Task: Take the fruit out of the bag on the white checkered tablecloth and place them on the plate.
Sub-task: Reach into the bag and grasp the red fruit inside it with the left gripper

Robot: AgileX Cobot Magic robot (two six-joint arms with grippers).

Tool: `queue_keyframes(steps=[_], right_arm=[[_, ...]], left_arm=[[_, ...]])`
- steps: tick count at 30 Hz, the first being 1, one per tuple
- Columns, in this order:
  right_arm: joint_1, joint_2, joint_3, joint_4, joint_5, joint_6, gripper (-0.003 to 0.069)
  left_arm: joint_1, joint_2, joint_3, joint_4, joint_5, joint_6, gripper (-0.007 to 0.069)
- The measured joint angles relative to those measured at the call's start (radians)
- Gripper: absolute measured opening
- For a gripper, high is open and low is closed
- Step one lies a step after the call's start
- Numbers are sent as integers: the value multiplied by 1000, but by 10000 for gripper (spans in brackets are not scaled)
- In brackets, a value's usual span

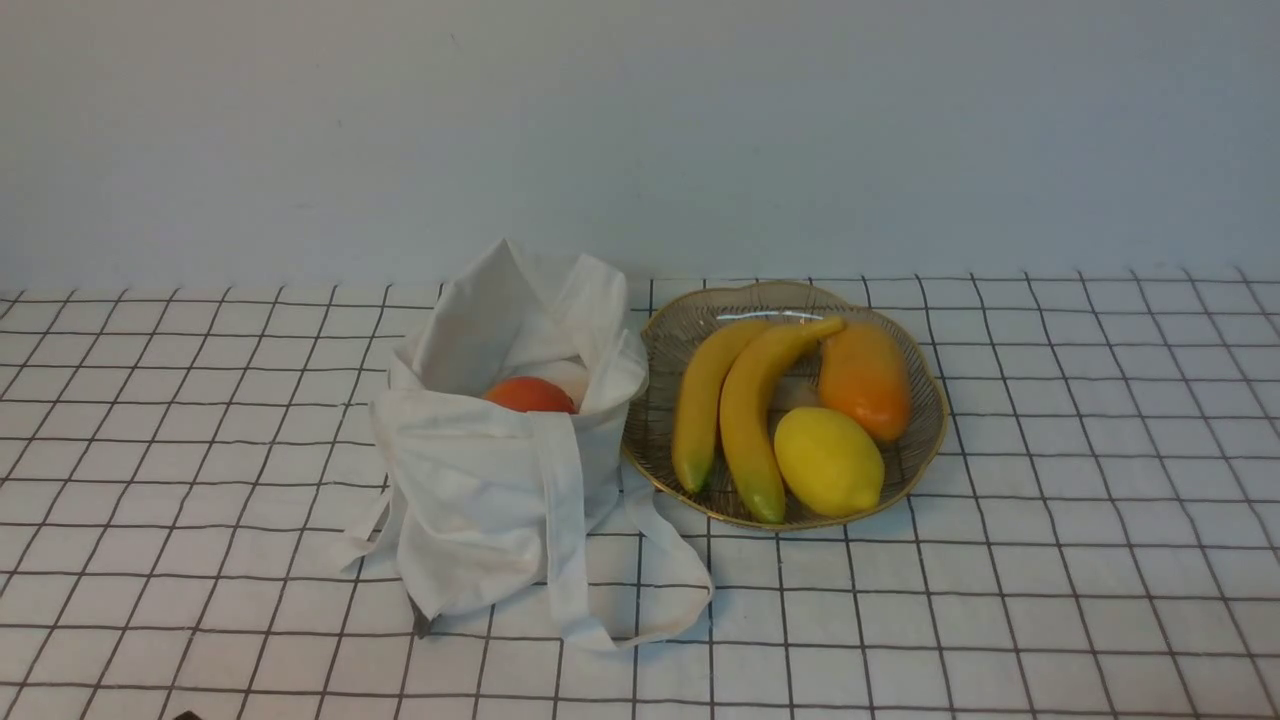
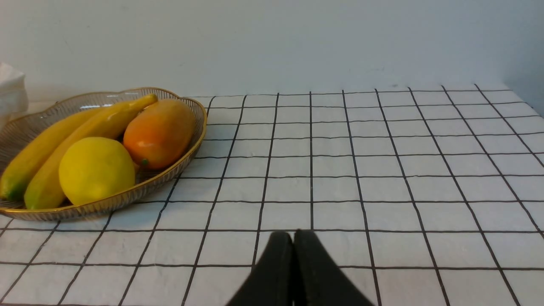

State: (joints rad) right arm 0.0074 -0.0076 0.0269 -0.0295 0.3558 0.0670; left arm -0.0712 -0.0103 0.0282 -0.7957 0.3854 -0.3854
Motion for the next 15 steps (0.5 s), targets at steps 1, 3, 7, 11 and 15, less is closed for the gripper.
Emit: queue_keyframes(steps=[1, 3, 7, 11, 15], right_arm=[[0, 0, 0, 0, 0, 0, -15], [0, 0, 0, 0, 0, 0, -15], [0, 0, 0, 0, 0, 0, -15], [0, 0, 0, 0, 0, 0, -15], [0, 0, 0, 0, 0, 0, -15]], left_arm=[[0, 0, 0, -32, -4, 0, -7], [0, 0, 0, -74, -34, 8, -7], [0, 0, -9, -86, -49, 79, -7], [0, 46, -128, -54, 71, 163, -7], [0, 296, -388, 114, 282, 203, -7]])
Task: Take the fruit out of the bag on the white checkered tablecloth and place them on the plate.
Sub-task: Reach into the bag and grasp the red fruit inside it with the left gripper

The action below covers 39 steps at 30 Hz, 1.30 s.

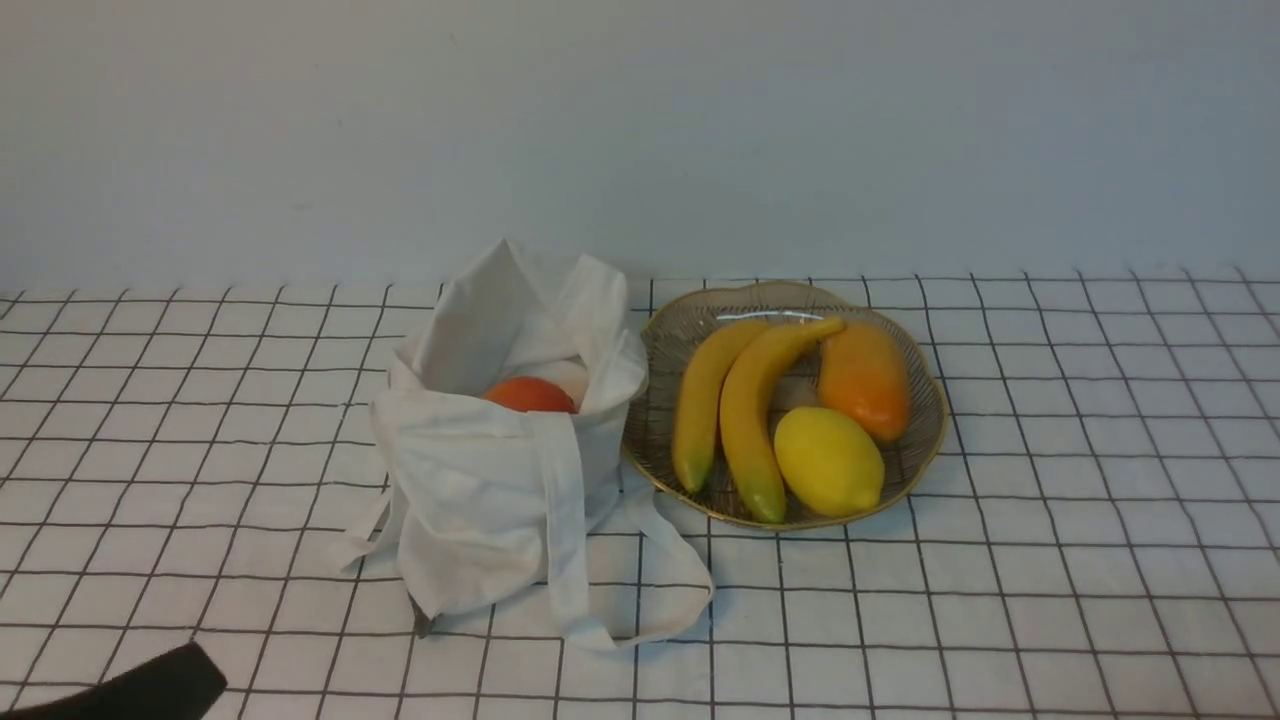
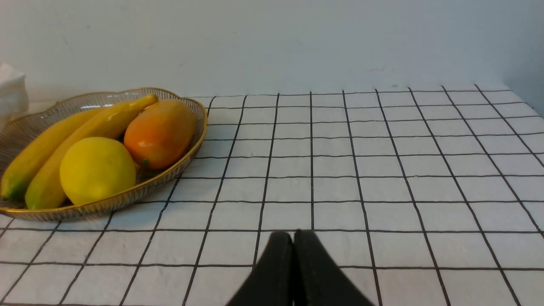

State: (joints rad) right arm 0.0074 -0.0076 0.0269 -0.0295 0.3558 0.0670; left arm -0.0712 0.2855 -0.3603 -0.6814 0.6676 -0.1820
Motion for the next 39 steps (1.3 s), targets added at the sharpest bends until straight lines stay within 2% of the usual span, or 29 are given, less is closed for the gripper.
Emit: queue_keyframes(steps=[1, 2, 5, 9, 11, 14, 20, 25, 28, 33, 39], right_arm=[[0, 0, 0, 0, 0, 0, -15], [0, 0, 0, 0, 0, 0, -15], [0, 0, 0, 0, 0, 0, -15], [0, 0, 0, 0, 0, 0, -15], [0, 0, 0, 0, 0, 0, -15], [0, 0, 0, 0, 0, 0, -15], [0, 0, 0, 0, 0, 0, -15], [0, 0, 0, 0, 0, 0, -15], [0, 0, 0, 0, 0, 0, -15], [0, 0, 0, 0, 0, 0, -15], [0, 0, 0, 0, 0, 0, -15]], left_arm=[[0, 31, -28, 24, 15, 2, -7], [0, 141, -122, 128, 143, 14, -7], [0, 397, -299, 332, 369, 28, -7], [0, 648, -479, 515, 499, 34, -7], [0, 750, -555, 535, 510, 38, -7], [0, 833, -618, 500, 493, 57, -7], [0, 972, -749, 420, 344, 107, -3], [-8, 1145, -908, 392, 318, 122, 39], [-37, 1264, -1023, 399, 329, 127, 86], [-123, 1461, -1202, 411, 352, 146, 223], [-209, 1650, -1364, 411, 355, 212, 442]])
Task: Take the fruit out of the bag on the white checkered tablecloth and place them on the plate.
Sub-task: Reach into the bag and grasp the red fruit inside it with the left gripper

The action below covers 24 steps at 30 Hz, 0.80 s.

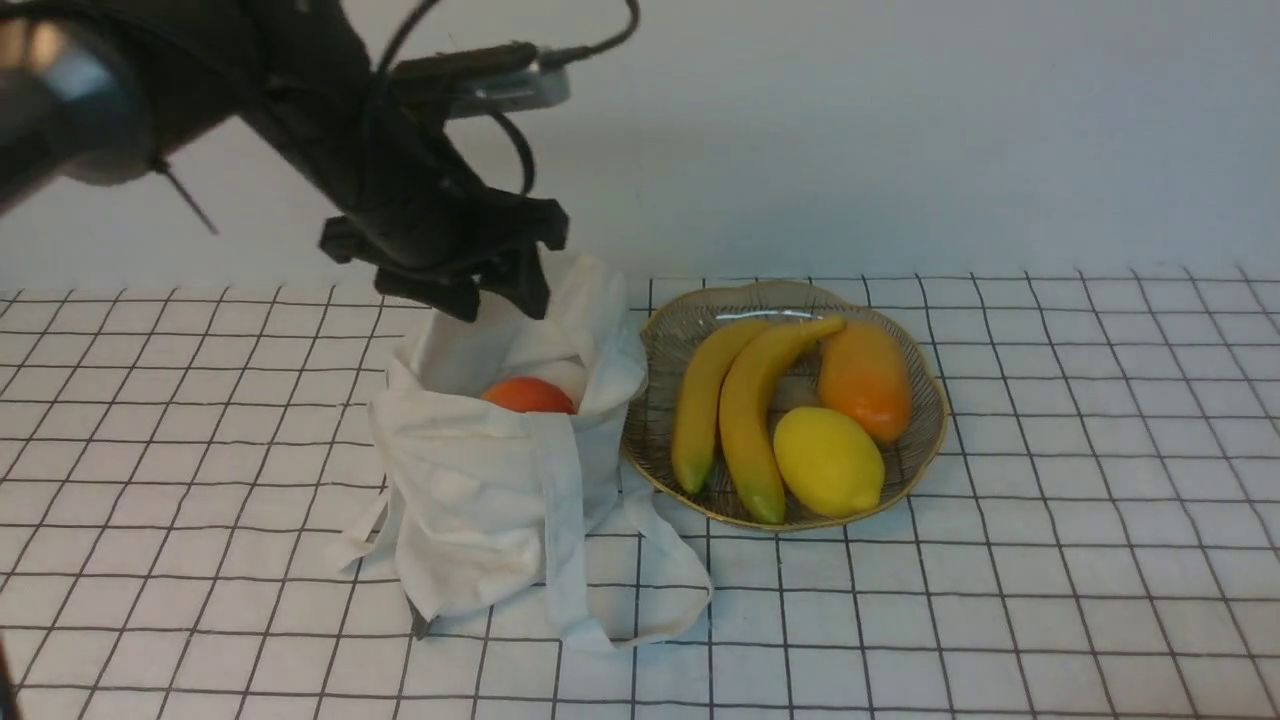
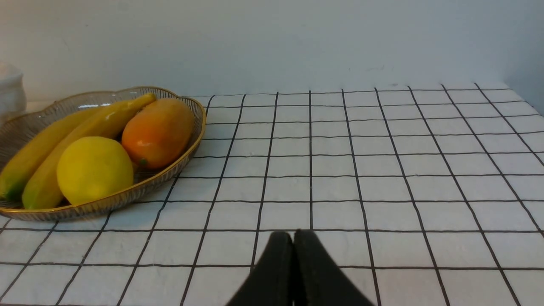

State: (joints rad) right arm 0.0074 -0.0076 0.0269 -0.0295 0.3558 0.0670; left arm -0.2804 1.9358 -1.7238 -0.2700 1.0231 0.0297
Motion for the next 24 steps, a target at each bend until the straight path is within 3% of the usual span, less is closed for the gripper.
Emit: queue_keyframes(steps=[6, 9, 18, 24], right_arm=[[0, 0, 0, 0, 0, 0, -15], [0, 0, 0, 0, 0, 0, -15], [0, 0, 0, 0, 0, 0, -15], [0, 0, 0, 0, 0, 0, -15]], left_arm=[[-23, 114, -52, 46, 27, 62, 582], [-23, 148, -52, 81, 50, 77, 602], [-23, 229, -59, 104, 53, 89, 603], [-23, 237, -69, 104, 53, 92, 561]])
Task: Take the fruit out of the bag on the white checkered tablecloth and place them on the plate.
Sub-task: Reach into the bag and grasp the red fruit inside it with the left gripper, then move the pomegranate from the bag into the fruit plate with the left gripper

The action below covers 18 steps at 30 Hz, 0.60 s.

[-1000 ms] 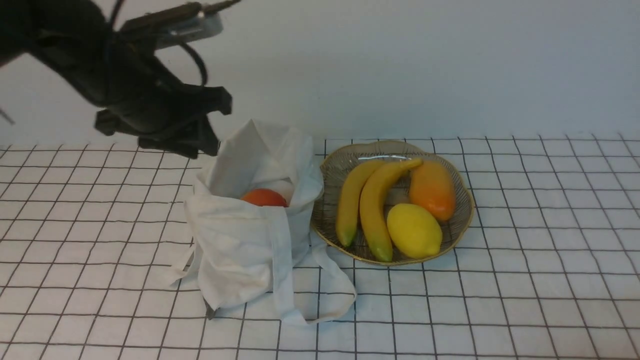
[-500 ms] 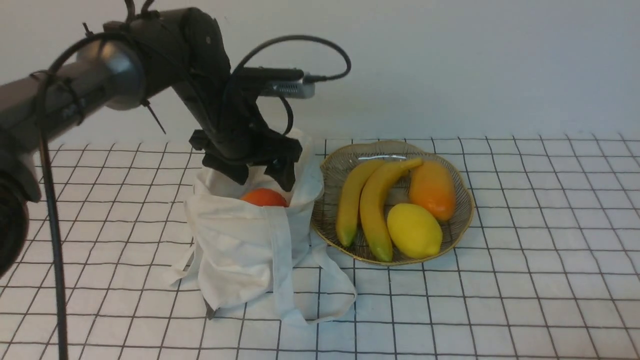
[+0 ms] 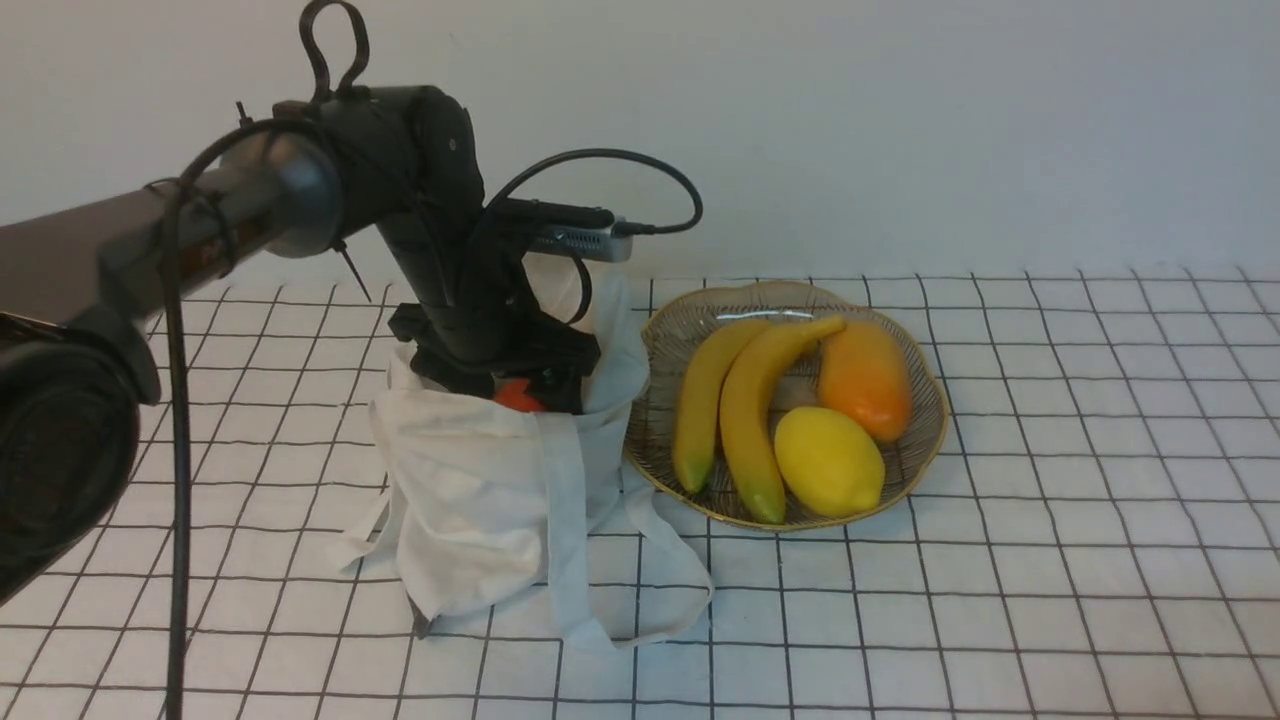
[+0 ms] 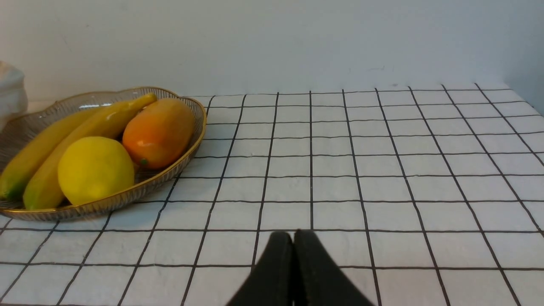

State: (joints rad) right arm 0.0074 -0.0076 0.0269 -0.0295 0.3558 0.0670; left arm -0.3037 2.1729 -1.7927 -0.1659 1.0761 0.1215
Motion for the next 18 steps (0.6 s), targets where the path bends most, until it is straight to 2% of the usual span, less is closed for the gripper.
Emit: queue_keyframes(steps=[10, 15, 18], right_arm=[[0, 0, 0, 0, 0, 0, -15], [0, 0, 0, 0, 0, 0, -15], [0, 0, 0, 0, 0, 0, -15]], left_arm=[[-1, -17, -3, 51, -33, -1, 558], [-1, -92, -94, 87, 30, -3, 558], [-2, -141, -163, 63, 50, -3, 551]])
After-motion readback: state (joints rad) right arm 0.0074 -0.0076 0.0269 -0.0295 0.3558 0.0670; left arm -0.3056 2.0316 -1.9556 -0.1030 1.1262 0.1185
